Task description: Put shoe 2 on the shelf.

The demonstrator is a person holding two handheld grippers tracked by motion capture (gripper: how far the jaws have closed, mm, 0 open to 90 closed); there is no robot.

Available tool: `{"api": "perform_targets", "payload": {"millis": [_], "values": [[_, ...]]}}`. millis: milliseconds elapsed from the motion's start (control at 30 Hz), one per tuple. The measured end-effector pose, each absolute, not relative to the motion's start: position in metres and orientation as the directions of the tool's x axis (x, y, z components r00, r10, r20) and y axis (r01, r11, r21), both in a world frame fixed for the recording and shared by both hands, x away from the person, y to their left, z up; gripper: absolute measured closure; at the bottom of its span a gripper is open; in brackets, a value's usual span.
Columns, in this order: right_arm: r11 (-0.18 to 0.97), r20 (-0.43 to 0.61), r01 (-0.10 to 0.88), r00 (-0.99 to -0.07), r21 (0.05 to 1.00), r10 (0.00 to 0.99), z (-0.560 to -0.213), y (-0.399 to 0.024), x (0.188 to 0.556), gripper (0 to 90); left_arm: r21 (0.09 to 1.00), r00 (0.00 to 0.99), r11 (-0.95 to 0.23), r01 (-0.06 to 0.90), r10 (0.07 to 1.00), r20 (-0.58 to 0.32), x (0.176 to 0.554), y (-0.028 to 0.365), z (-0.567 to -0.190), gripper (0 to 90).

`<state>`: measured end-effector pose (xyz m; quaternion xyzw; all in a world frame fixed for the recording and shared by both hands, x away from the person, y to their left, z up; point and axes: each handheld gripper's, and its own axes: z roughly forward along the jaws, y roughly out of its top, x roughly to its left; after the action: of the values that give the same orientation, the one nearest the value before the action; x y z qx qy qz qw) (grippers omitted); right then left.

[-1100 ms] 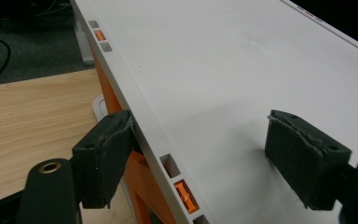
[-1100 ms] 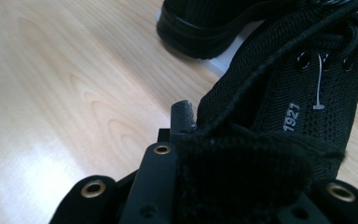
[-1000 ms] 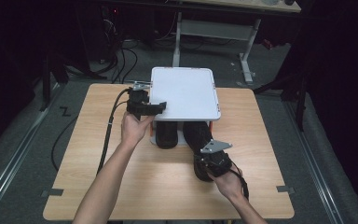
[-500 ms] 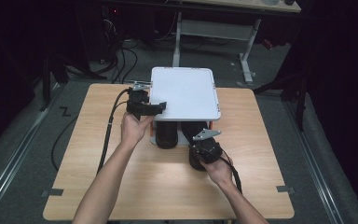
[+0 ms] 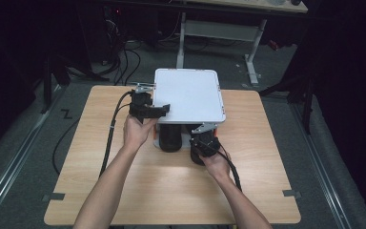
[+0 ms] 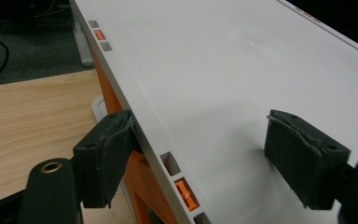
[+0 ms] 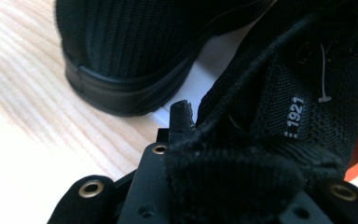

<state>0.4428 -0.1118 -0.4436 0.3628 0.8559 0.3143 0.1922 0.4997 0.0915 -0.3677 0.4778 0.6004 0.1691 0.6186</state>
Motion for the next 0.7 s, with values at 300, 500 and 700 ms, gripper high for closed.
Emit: {"api": "perform_targets", "payload": {"millis": [300, 500, 700], "values": [[0.515, -0.106, 0.507, -0.634, 0.692, 0.766, -0.444, -0.109, 0.451, 76.2, 0.789, 0.218, 0.491, 0.369, 0.779, -0.587, 0.499, 0.092, -0.367, 24.8], [0.488, -0.07, 0.502, -0.642, 0.714, 0.763, -0.435, -0.113, 0.446, 60.0, 0.789, 0.219, 0.49, 0.37, 0.78, -0.587, 0.499, 0.092, -0.367, 25.0], [0.457, -0.049, 0.49, -0.64, 0.743, 0.767, -0.425, -0.12, 0.44, 49.3, 0.789, 0.219, 0.491, 0.369, 0.78, -0.587, 0.499, 0.092, -0.367, 25.0]]}}
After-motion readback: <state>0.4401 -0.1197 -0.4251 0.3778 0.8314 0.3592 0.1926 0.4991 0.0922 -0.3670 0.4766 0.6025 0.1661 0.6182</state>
